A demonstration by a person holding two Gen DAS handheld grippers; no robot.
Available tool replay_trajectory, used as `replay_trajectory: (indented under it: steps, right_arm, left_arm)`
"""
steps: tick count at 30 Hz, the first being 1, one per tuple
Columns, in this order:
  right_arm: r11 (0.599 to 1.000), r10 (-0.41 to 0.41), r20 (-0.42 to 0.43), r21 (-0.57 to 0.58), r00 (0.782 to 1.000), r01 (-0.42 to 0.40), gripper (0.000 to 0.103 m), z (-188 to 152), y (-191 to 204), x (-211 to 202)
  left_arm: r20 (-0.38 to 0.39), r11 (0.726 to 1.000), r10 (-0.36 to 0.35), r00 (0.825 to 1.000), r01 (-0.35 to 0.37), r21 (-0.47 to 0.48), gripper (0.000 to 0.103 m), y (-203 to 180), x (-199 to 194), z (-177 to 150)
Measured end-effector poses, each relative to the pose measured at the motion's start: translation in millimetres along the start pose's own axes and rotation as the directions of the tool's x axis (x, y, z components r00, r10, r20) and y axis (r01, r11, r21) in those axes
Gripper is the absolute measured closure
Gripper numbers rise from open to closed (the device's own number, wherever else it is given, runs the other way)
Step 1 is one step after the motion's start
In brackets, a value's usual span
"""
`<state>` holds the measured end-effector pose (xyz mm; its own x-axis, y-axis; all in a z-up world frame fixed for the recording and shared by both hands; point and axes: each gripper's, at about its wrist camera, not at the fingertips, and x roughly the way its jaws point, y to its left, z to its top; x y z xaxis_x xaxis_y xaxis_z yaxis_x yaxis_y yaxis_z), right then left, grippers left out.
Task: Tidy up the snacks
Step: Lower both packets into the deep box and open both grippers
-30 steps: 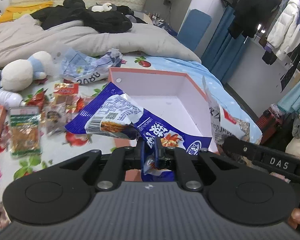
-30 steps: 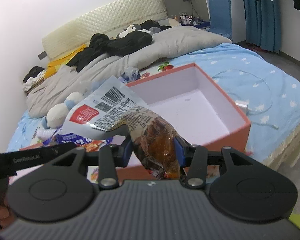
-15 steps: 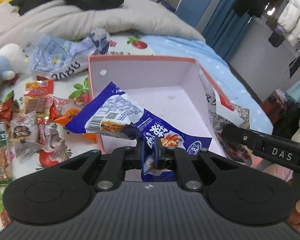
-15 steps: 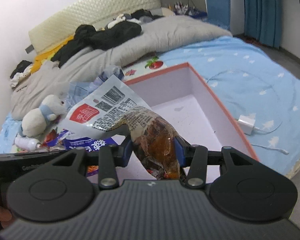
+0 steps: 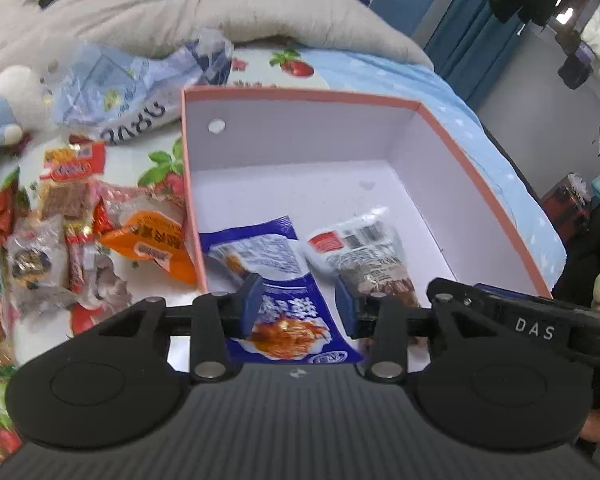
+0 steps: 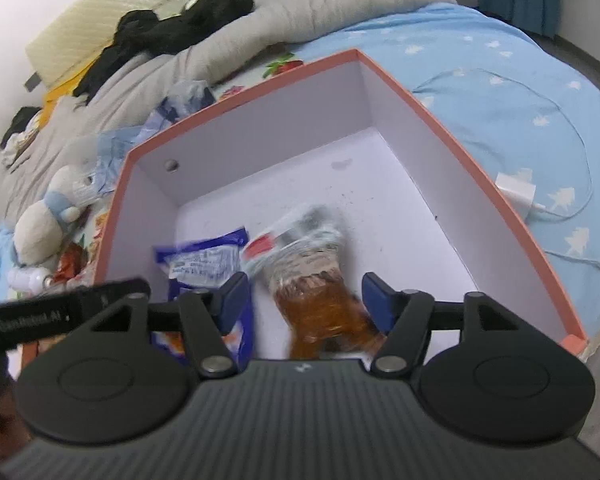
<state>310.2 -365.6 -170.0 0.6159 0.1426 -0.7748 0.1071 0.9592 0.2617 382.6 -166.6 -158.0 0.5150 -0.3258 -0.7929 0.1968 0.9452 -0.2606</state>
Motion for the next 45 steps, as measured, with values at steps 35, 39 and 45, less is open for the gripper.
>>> replay_trajectory:
  steps: [35,39,45]
  right_arm:
    - [0.969,0.208,0.189,-0.175,0.96,-0.176,0.013,-124.2,92.1,-171.9]
    - [0.956,0.235,0.18,-0.219,0.955,-0.194,0.012,-139.1,107.3,-175.8]
    - [0.935,0.286,0.143,-0.259,0.947,-0.243,0.013,-155.6,129.6,-173.2]
  left_arm:
    - [0.292,0.993,0.097,0.951,-0.072,-0.095,0.054,30.3,-269.5,-167.5]
    - [0.305,0.987,0.134,0.943,-0.102,-0.121,0.054,40.2,-288.4,-192.4]
    - [0.316,0.972,0.197,0.928,-0.144,-0.183,0.054,63.6,-314.2,-221.2]
